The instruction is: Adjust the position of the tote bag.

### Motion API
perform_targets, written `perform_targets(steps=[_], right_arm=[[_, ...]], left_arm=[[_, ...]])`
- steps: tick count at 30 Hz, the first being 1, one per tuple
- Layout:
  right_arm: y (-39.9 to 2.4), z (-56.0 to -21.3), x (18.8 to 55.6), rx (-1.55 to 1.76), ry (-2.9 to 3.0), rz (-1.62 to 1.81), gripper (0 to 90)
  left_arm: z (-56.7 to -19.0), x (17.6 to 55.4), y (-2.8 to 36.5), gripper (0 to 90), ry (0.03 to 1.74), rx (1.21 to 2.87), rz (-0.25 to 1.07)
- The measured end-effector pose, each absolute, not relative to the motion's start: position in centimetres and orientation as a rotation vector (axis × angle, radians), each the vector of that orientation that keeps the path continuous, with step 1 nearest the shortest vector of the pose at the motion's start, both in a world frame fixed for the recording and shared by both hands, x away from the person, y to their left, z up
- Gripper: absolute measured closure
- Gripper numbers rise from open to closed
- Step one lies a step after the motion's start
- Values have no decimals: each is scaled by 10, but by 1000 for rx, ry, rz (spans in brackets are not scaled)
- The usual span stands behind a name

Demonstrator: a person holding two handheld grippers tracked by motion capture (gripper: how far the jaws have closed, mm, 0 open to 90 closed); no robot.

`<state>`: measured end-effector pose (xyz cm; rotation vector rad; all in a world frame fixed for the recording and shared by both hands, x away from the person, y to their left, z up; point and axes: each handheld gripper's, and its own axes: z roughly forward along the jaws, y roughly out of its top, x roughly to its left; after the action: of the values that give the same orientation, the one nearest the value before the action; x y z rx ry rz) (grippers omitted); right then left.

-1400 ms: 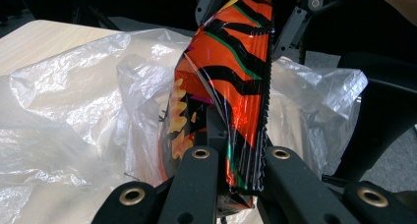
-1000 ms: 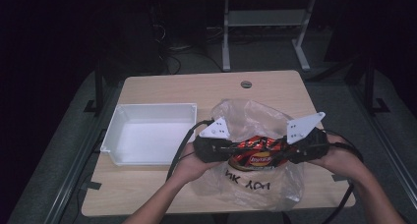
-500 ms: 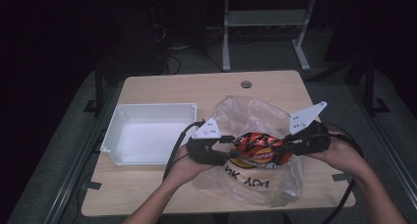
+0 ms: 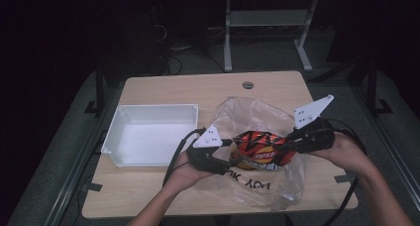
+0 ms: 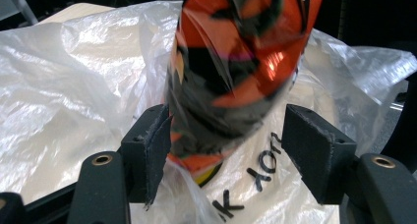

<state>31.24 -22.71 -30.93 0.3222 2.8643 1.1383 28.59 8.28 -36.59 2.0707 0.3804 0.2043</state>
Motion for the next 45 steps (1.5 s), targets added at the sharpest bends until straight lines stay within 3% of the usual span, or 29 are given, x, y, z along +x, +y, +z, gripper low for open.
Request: perform_targets(steps=[19, 22, 26, 30, 45], right_arm=[[-220, -271, 324, 310, 2873, 1196, 820], [-217, -267, 327, 298, 2886, 1203, 820], [-216, -263, 331, 304, 2894, 1208, 820], [-217, -259, 334, 302, 2902, 1208, 819], [-221, -233, 337, 302, 2883, 1238, 820]], left_arm=[[-385, 272, 117, 344, 470, 2094, 239], [-392, 271, 121, 357, 493, 2107, 247], [-402, 271, 125, 438, 524, 2120, 193], [-412, 269, 120, 512, 503, 2150, 158], [-426, 263, 91, 506, 444, 2161, 78]])
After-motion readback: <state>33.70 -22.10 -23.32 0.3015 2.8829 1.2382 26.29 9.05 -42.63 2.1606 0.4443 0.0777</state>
